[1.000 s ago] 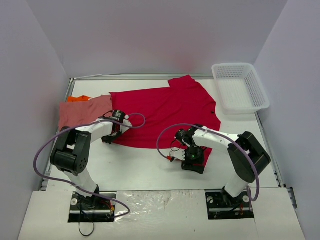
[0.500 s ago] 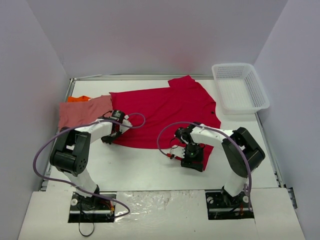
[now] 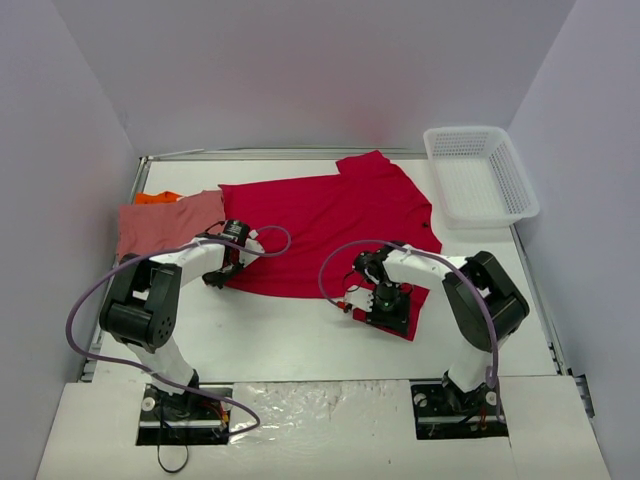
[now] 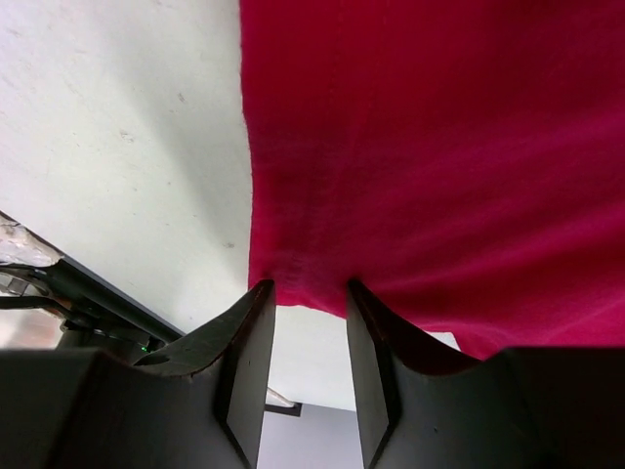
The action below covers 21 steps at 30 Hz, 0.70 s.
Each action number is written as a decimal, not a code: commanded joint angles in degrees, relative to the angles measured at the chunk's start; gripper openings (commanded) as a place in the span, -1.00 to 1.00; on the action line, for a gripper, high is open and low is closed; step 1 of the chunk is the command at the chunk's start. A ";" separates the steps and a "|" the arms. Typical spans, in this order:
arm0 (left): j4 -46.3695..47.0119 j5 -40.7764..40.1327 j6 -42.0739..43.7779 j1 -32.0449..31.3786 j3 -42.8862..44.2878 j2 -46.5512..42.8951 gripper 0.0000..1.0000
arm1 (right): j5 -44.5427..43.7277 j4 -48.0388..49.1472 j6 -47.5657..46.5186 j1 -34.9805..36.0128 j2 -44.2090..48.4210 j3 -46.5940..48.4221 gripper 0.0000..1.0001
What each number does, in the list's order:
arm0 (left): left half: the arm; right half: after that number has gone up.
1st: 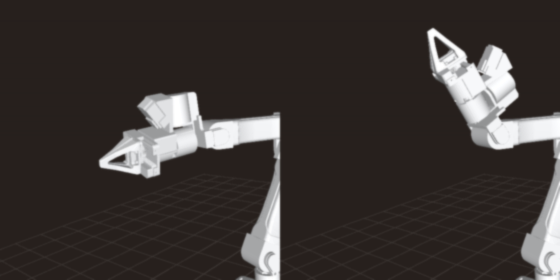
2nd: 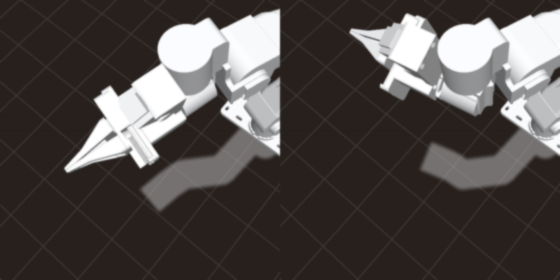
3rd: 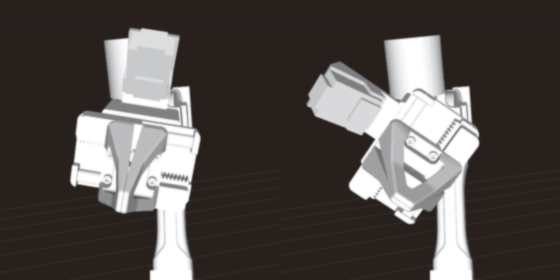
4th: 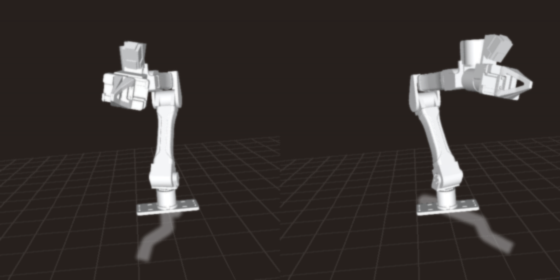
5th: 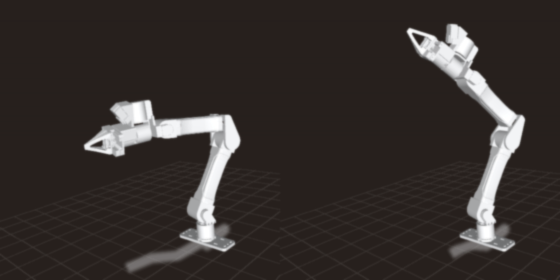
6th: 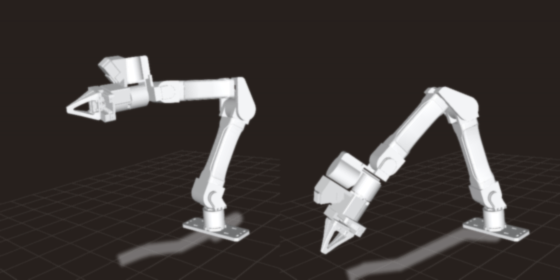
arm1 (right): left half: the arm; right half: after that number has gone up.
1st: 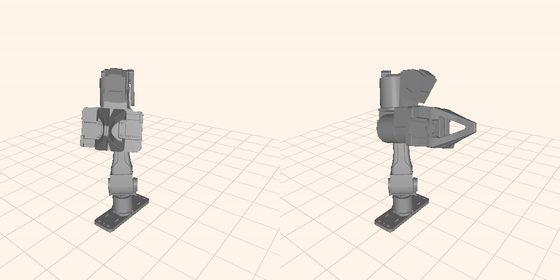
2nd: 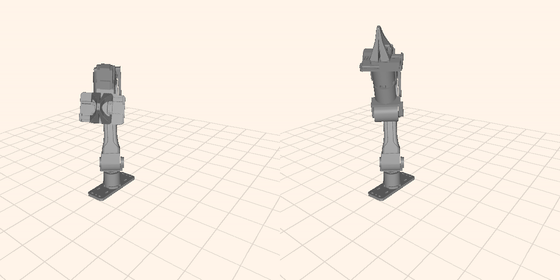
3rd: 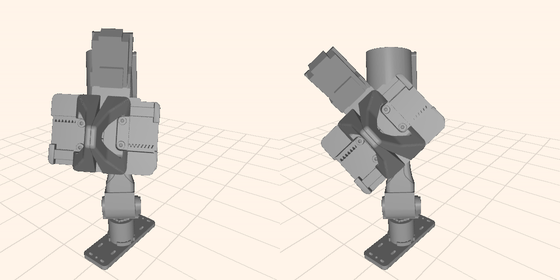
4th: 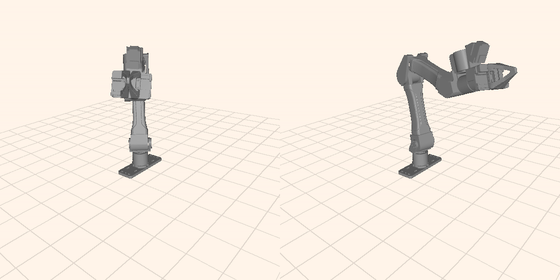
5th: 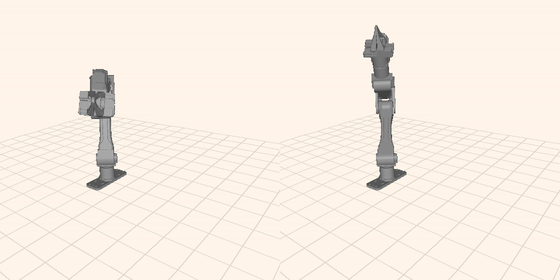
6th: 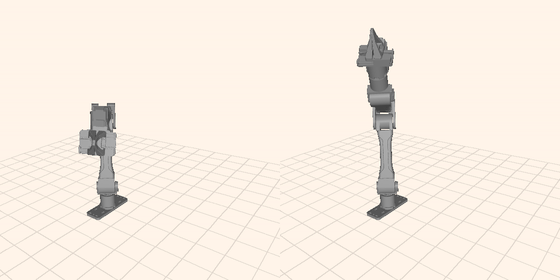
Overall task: Fold and stack the t-shirts
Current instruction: Grap the side of the flattened tshirt closest away from the robot with both arms
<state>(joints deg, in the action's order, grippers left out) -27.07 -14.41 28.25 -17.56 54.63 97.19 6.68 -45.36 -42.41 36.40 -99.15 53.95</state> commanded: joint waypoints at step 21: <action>-1.41 3.16 -1.18 -0.54 -0.14 -0.86 -0.95 | -3.68 -0.70 3.30 3.32 -4.11 1.86 -0.16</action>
<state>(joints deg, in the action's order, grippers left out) -27.07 -14.37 28.25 -17.65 54.63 97.17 4.82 -47.46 -40.42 38.98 -101.38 55.29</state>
